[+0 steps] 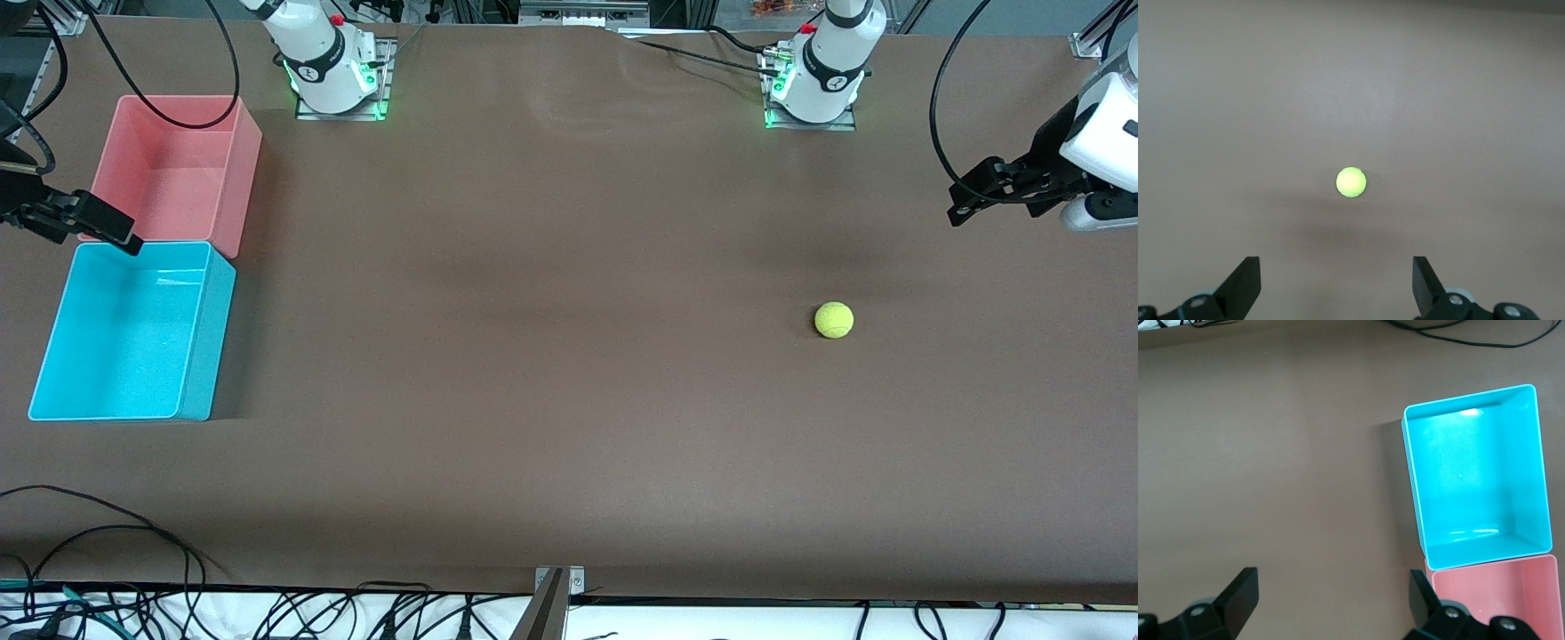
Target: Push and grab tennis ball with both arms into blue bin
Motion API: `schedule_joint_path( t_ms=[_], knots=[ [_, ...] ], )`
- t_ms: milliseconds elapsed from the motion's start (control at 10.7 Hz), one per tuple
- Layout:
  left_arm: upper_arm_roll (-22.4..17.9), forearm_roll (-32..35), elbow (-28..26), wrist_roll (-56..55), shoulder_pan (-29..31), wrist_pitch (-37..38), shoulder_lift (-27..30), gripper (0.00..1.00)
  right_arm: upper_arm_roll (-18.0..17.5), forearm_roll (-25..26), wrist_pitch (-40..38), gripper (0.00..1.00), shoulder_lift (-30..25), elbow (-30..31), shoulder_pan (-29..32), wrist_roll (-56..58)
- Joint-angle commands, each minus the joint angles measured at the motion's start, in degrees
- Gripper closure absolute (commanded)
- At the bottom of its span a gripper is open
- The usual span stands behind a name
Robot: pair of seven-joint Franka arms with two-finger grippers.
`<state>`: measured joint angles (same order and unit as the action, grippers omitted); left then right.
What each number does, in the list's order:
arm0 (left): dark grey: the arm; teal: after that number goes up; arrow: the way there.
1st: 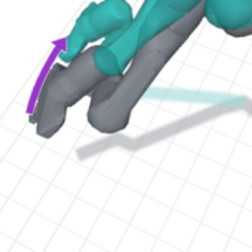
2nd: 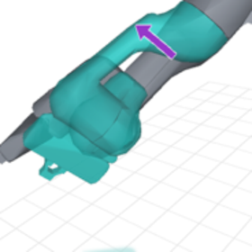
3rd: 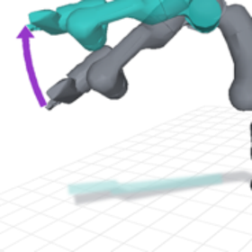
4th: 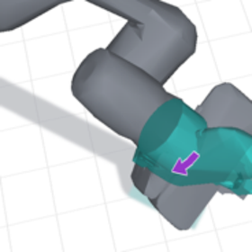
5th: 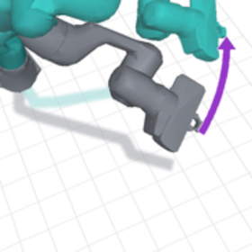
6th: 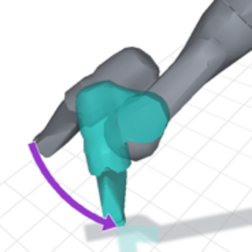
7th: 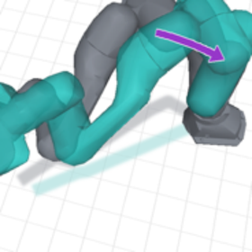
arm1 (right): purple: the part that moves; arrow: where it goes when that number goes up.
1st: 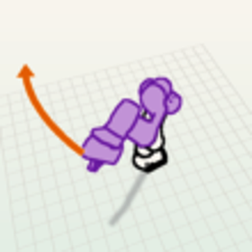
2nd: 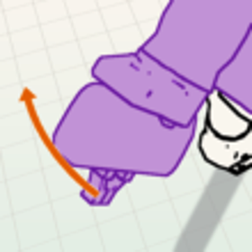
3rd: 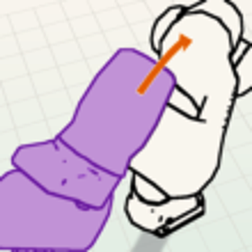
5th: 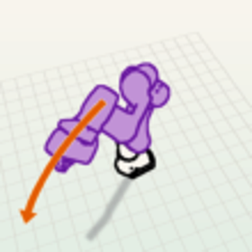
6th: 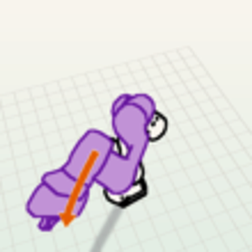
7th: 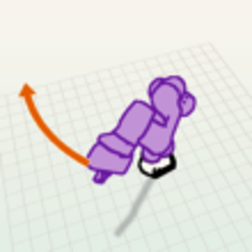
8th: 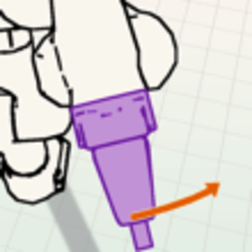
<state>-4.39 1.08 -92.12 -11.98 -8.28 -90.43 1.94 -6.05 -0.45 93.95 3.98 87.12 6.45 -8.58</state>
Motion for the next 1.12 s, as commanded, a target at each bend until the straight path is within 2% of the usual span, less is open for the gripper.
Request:
schedule_joint_path(
  t_ms=[0, 1028],
  knots=[
    [-0.18, 0.94, -0.51, -0.59, -0.77, -0.62, 0.34, 0.00, -0.02, -0.96, -1.22, 0.00, 0.94, -1.78, 0.22, 1.46],
    [-0.18, 0.86, -0.16, -0.59, -0.77, -0.62, -0.01, 0.00, -0.02, -0.87, -1.31, 0.00, 0.94, -1.78, 0.23, 2.17]
  ],
)
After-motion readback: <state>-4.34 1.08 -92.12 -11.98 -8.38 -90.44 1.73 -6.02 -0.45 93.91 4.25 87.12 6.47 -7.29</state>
